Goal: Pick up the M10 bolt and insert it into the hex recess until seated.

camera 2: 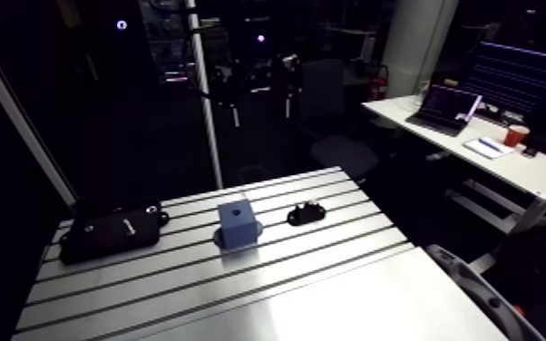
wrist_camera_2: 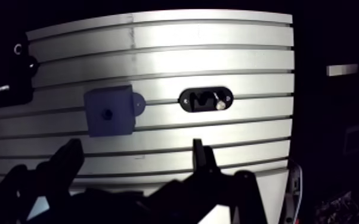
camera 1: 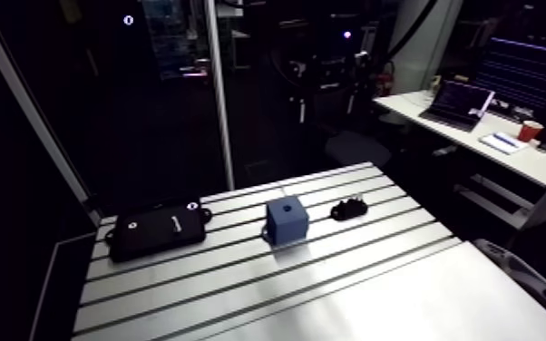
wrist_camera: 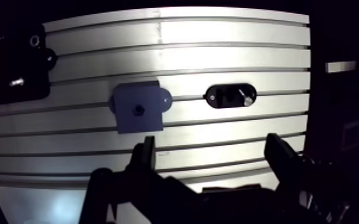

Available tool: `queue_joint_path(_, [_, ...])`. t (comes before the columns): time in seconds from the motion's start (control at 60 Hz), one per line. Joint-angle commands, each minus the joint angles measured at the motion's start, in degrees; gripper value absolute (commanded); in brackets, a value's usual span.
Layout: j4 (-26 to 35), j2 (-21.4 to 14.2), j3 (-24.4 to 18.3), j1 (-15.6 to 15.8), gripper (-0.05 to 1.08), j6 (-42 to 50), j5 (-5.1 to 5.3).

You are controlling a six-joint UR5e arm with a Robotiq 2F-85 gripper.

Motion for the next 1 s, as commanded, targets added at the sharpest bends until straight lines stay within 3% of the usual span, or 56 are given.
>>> queue_joint_path(0.017, [-5.15, 0.23, 2.97, -3.67, 0.01, -0.48, 3.68])
queue_joint_path(0.217, [-6.88, 0.39, 4.48, -5.37, 0.01, -0.48, 5.58])
queue_joint_path(0.5, [-9.65, 3.28, 5.92, -6.85, 0.01, -0.81, 5.6])
queue_joint_path(0.7, [-10.29, 3.48, 7.13, -9.21, 0.01, -2.49, 5.6])
queue_joint_path(1.0, [-11.84, 4.86, 7.47, -10.09, 0.01, -3.28, 5.62])
